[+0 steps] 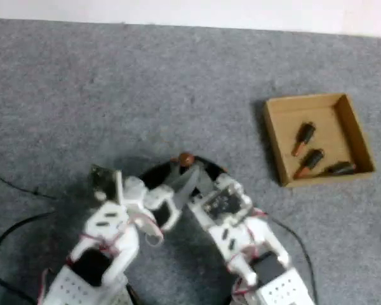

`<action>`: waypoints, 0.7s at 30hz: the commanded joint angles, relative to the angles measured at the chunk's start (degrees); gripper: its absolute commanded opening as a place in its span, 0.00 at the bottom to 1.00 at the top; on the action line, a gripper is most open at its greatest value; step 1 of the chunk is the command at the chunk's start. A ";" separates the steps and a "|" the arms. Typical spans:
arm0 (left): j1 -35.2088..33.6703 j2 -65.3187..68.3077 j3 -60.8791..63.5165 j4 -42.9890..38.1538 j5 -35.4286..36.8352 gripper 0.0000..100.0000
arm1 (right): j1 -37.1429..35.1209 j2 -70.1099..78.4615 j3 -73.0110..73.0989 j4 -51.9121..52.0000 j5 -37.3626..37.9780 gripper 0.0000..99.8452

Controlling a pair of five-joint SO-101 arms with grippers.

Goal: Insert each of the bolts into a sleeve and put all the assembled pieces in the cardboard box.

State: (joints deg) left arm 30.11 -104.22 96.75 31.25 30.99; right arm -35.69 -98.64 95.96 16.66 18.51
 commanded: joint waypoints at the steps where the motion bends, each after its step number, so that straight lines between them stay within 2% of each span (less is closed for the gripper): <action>1: -1.01 -0.31 0.31 0.62 0.18 0.32 | 1.01 -1.27 6.11 -3.82 -0.35 0.00; 6: -10.07 -0.48 -1.54 -1.05 6.33 0.27 | 2.77 -1.27 6.11 -3.82 -0.35 0.00; 11: -20.35 -0.48 -4.26 -1.05 16.09 0.26 | 5.49 -1.27 6.11 -4.18 -0.62 0.00; 21: -22.29 -0.48 -4.09 -1.05 16.35 0.26 | 10.59 -1.27 6.20 -4.18 -0.70 0.00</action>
State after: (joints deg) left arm 8.92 -103.78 95.25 31.25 47.34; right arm -27.08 -98.90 95.96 14.81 18.42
